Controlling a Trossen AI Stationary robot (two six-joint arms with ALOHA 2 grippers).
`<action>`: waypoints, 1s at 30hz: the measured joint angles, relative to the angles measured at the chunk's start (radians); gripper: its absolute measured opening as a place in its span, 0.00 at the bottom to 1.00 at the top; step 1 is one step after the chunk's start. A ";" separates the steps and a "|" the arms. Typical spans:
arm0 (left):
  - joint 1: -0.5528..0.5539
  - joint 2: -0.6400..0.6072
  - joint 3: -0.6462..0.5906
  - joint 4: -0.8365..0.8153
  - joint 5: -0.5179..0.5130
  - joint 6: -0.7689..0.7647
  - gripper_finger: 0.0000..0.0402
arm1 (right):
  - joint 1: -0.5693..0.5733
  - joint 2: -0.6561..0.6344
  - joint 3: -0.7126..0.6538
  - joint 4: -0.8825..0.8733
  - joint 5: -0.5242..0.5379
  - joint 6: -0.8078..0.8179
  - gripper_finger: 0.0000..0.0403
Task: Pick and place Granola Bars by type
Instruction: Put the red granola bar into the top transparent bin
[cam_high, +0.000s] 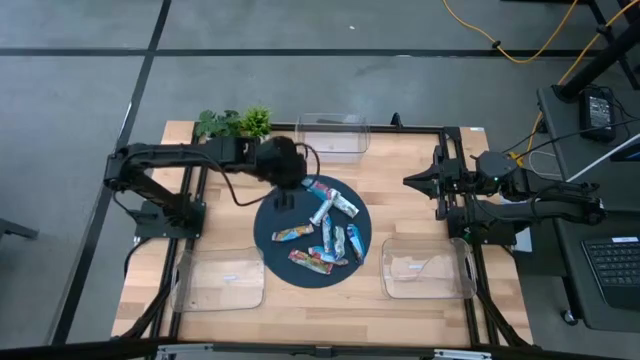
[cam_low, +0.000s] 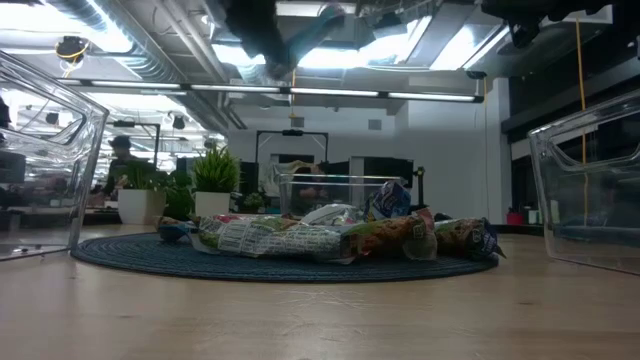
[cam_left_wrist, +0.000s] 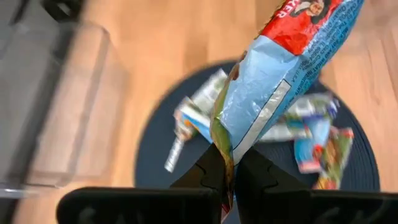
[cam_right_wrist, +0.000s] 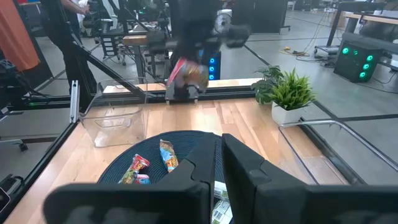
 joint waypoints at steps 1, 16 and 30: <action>0.016 0.000 0.023 0.000 0.000 0.003 0.02 | 0.000 0.000 0.000 0.000 0.000 0.000 0.08; 0.294 0.114 0.428 -0.001 0.084 0.108 0.02 | 0.000 0.000 0.000 0.000 0.001 -0.001 0.08; 0.419 0.427 0.791 -0.046 0.134 0.156 0.03 | 0.000 0.000 0.000 0.000 0.001 0.026 0.08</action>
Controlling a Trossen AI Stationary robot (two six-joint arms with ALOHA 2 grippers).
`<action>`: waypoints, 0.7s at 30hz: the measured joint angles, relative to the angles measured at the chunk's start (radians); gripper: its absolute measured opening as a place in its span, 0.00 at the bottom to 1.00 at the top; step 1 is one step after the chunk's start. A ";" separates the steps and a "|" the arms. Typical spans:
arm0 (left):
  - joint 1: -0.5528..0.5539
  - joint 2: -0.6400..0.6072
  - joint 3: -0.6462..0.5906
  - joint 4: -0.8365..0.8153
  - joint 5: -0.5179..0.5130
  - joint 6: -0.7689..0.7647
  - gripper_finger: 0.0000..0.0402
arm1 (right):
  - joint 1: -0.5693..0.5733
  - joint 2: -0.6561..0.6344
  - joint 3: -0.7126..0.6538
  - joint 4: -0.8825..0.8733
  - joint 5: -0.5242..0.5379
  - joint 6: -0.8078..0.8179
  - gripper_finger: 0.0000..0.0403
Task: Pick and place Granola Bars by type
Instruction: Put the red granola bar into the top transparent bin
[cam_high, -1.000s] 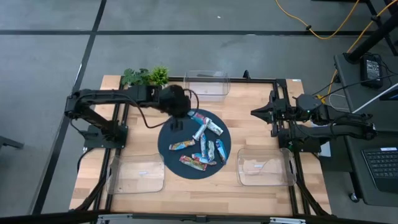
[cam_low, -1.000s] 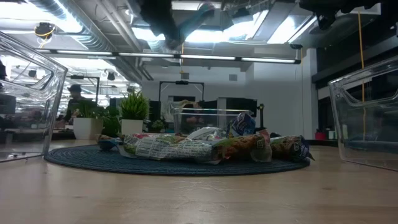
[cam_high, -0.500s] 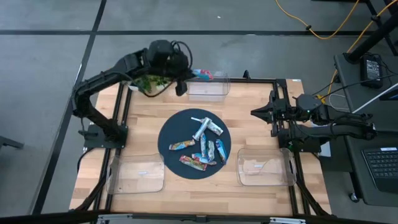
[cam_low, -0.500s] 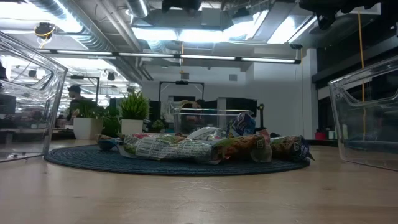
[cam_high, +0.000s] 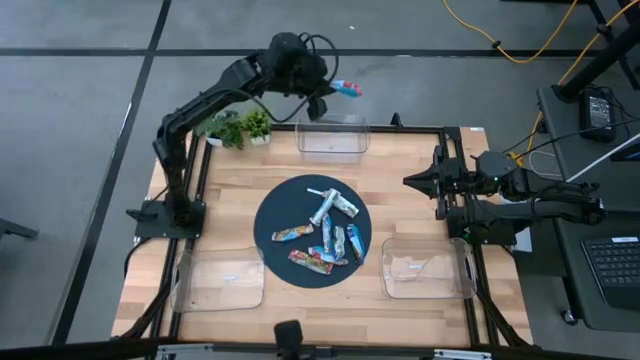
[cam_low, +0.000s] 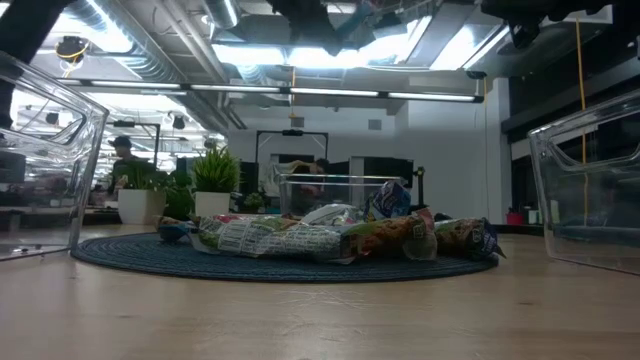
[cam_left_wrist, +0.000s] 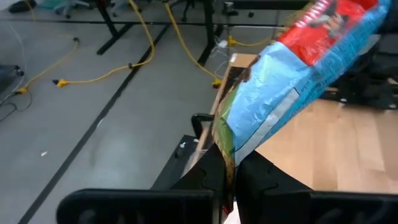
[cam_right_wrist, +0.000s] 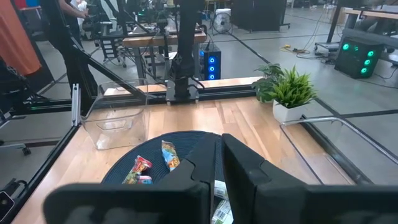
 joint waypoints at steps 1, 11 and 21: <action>0.006 0.005 0.007 -0.010 -0.001 0.001 0.03 | 0.000 0.000 0.000 0.000 0.000 0.000 0.08; 0.049 0.125 -0.062 -0.031 0.059 0.023 0.03 | 0.000 0.000 0.000 0.000 0.000 -0.012 0.08; 0.063 0.220 -0.156 -0.034 0.047 0.073 0.02 | 0.000 0.000 0.000 -0.052 -0.001 0.000 0.08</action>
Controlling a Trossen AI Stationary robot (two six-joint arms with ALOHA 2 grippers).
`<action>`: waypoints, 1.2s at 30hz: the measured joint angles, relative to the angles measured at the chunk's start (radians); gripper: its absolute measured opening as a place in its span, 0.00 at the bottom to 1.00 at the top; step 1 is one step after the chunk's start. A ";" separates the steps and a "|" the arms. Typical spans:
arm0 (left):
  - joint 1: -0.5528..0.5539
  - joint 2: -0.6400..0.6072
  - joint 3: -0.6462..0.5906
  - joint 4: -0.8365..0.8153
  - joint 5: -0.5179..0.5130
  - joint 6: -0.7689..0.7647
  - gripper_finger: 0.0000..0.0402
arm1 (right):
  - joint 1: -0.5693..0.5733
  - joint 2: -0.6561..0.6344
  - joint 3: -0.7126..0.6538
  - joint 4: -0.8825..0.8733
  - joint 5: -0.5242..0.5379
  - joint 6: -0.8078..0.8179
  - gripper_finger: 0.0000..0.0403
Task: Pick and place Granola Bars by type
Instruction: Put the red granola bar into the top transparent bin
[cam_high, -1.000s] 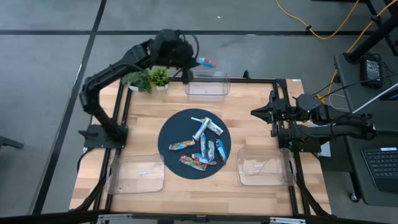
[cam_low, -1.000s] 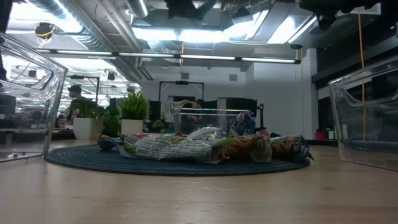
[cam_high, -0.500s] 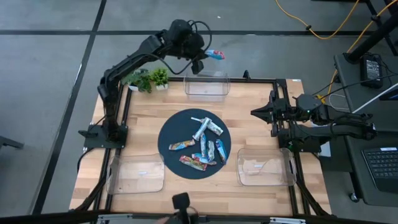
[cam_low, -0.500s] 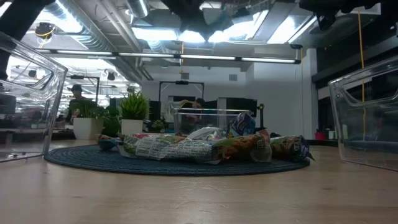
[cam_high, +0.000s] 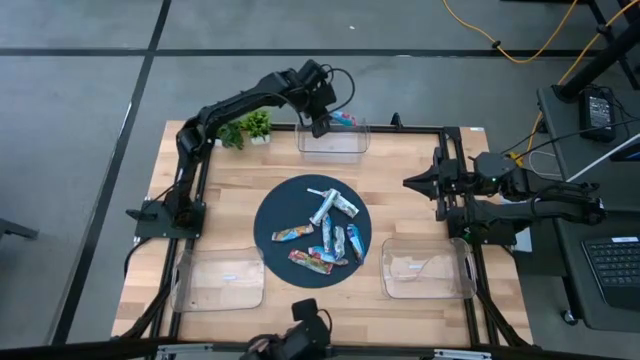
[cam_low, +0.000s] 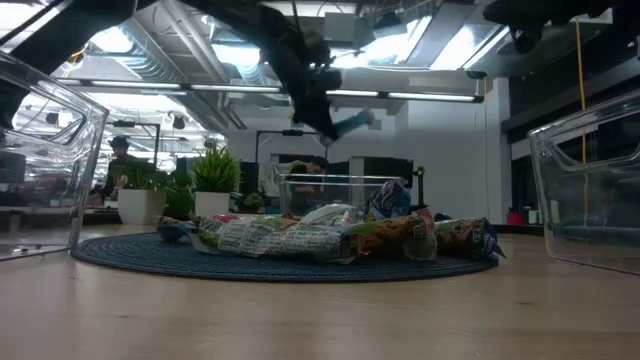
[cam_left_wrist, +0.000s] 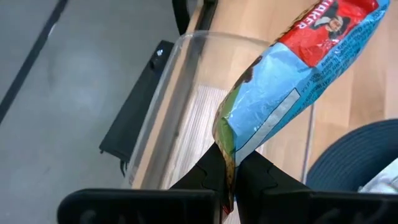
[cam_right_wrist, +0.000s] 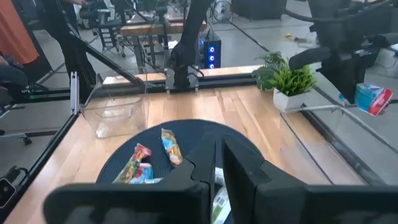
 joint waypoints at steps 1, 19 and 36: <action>0.000 0.002 -0.003 0.002 0.000 0.004 0.02 | 0.000 0.000 0.000 -0.002 0.000 0.002 0.08; 0.028 -0.001 -0.300 0.201 -0.037 -0.025 0.02 | 0.000 0.000 0.000 -0.003 0.000 -0.007 0.08; 0.028 0.041 -0.381 0.325 -0.043 -0.077 0.04 | 0.000 0.000 0.000 0.000 0.001 -0.035 0.08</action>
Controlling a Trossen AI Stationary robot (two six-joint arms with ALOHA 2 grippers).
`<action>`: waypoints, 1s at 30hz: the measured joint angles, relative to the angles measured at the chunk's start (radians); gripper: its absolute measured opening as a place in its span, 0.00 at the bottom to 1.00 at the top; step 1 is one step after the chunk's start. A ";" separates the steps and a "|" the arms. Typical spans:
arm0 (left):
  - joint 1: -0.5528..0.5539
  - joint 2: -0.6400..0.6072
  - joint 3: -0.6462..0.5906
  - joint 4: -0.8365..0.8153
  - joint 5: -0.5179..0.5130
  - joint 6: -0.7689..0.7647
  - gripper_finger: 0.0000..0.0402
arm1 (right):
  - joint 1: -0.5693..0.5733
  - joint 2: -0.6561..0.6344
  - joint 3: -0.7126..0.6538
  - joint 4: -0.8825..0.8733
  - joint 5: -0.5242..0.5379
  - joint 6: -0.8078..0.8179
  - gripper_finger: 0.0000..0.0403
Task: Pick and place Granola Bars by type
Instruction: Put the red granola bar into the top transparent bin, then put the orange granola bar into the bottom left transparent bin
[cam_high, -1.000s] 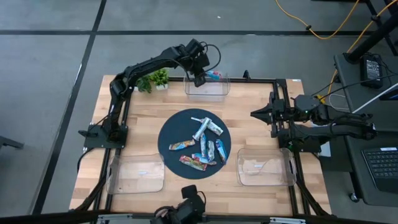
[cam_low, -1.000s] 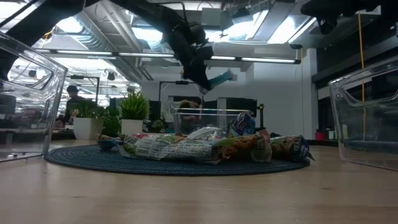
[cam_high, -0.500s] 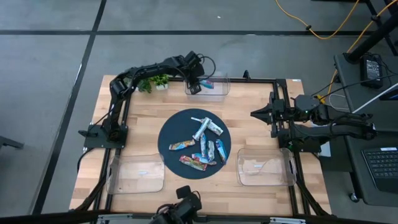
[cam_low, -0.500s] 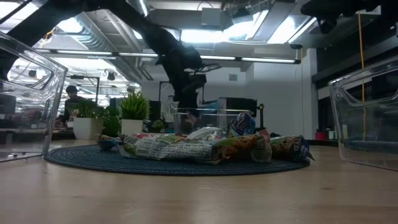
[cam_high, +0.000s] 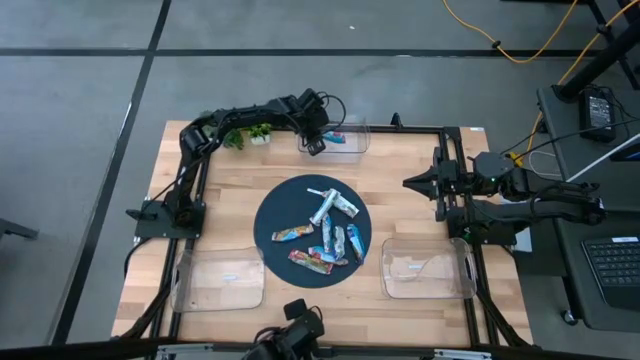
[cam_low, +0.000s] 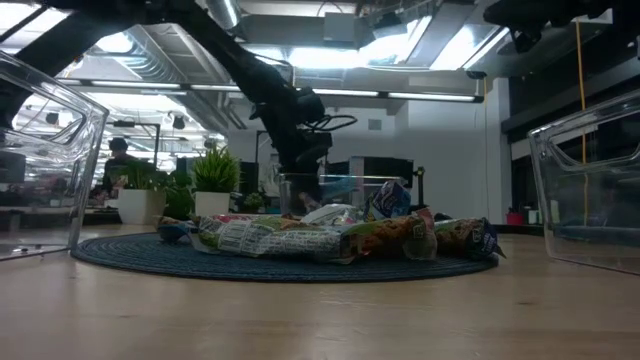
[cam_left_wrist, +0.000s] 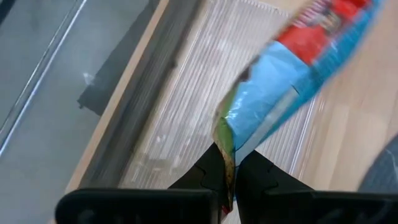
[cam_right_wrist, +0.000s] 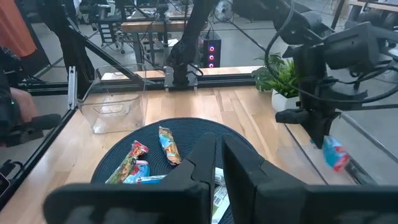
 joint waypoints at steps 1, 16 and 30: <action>0.000 0.003 0.000 0.004 0.000 0.000 0.04 | 0.000 0.000 0.000 0.000 0.000 0.001 0.08; -0.018 0.005 0.019 -0.015 -0.076 0.020 0.20 | 0.000 0.000 0.000 0.000 0.000 0.002 0.08; -0.088 -0.005 0.198 -0.130 -0.076 0.064 0.43 | 0.000 0.000 0.000 -0.001 0.000 0.001 0.08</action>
